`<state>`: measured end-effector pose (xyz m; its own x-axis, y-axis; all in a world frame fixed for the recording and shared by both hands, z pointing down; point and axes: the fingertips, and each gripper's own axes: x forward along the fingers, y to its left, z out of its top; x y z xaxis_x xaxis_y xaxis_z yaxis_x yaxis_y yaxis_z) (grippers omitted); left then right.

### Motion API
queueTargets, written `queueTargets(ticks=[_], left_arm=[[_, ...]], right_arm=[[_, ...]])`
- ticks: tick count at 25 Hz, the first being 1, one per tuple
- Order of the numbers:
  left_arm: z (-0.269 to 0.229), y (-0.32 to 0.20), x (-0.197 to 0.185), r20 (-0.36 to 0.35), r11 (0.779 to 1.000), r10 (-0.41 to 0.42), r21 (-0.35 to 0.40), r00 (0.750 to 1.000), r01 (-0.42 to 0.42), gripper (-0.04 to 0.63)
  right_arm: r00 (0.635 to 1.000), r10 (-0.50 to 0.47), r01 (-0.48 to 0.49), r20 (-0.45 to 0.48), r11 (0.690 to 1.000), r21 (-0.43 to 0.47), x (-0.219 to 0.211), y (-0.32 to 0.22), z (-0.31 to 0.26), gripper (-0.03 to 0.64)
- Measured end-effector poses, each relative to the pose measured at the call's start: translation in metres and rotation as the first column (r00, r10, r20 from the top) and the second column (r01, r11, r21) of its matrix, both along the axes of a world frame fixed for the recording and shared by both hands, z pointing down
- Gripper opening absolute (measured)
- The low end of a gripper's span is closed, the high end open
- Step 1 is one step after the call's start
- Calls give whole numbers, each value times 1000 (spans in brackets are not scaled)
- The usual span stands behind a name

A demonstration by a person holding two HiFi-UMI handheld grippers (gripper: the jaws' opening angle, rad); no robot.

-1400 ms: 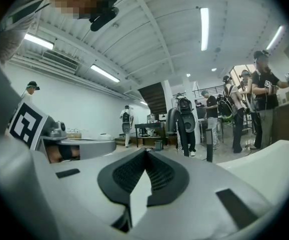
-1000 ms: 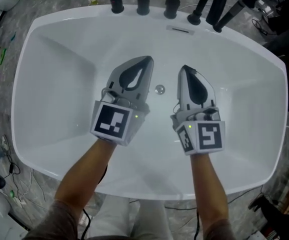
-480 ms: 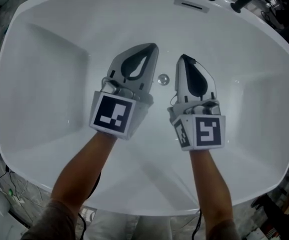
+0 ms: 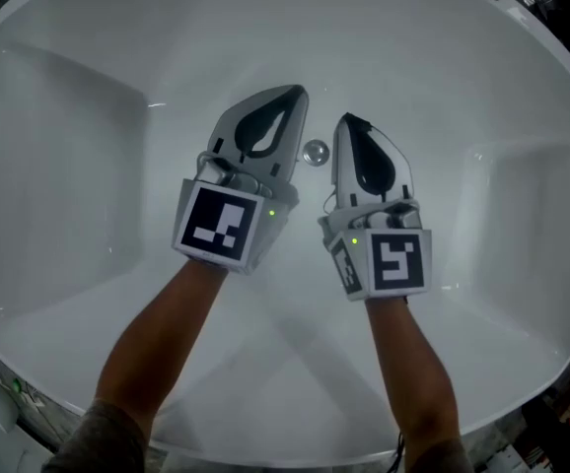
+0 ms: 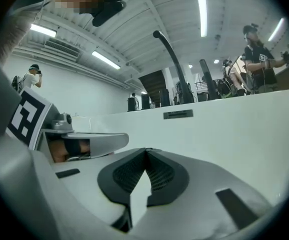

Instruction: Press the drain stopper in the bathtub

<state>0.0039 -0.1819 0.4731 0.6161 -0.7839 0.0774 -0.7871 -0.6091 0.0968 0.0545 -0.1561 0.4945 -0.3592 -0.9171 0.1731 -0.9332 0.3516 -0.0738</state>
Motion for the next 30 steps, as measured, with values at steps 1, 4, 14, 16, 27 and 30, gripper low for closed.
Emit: queueTargets(ticks=[1, 4, 14, 16, 27, 30], left_arm=[[2, -1, 1, -1, 1000, 3, 0, 1000, -3, 0], [9, -3, 0, -6, 1000, -2, -8, 1000, 2, 0], [37, 0, -6, 2, 998, -15, -65, 1000, 15, 0], [41, 0, -7, -1, 997, -16, -72, 1000, 16, 0], [64, 2, -6, 1, 992, -13, -125, 1000, 13, 0], [69, 4, -6, -3, 990, -15, -142, 1000, 14, 0]], right_arm=[[1000, -5, 5, -4, 1000, -3, 0, -1, 4, 0], [1000, -11, 10, -7, 1000, -19, 0, -4, 16, 0], [999, -39, 32, -38, 985, -172, -2, -28, 95, -1], [999, -38, 29, -38, 977, -213, -2, -33, 114, -1], [990, -94, 36, -105, 891, -453, 5, -45, 221, -2], [991, -86, 18, -104, 851, -525, 11, -37, 247, -2]])
